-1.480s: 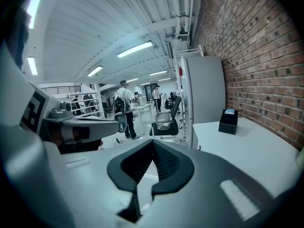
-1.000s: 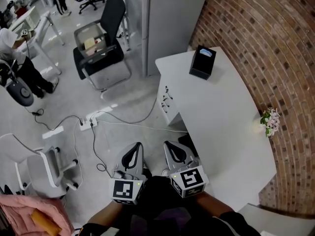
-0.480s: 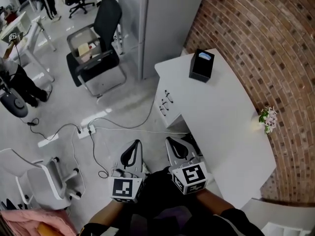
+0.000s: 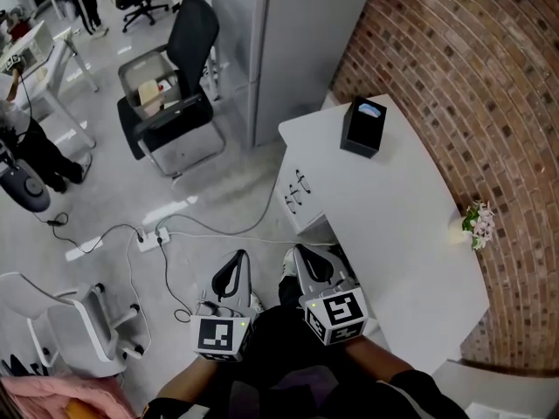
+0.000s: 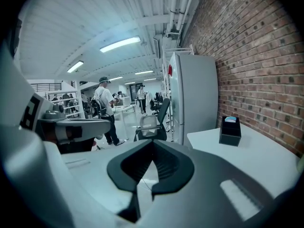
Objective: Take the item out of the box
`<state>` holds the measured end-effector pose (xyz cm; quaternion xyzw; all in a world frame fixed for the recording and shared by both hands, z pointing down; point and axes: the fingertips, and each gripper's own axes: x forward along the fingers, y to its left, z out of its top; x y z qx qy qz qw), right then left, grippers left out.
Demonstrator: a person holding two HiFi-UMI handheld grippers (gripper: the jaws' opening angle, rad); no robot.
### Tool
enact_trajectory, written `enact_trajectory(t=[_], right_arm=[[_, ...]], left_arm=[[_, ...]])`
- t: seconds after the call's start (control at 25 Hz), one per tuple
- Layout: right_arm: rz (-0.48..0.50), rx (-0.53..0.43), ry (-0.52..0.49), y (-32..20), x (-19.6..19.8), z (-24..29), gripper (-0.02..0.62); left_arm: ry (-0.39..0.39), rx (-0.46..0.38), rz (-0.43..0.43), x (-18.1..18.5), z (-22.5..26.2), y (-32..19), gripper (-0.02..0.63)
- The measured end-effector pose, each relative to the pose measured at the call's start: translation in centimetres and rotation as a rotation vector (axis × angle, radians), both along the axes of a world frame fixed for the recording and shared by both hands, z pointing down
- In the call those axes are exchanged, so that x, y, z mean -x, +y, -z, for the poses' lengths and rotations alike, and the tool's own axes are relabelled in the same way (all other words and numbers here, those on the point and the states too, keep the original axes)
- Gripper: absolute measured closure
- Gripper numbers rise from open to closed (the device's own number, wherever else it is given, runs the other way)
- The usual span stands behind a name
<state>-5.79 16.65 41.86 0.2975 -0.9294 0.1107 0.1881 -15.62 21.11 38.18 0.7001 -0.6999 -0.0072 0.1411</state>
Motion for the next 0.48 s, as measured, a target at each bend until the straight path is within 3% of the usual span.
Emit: enact_trajectory(t=[0.48], right_arm=[[0.026,0.021,-0.011,-9.8,1.4,-1.4,0.594]], left_arm=[[-0.026,0.043,0.005,0.7,-1.9,-9.4,0.603]])
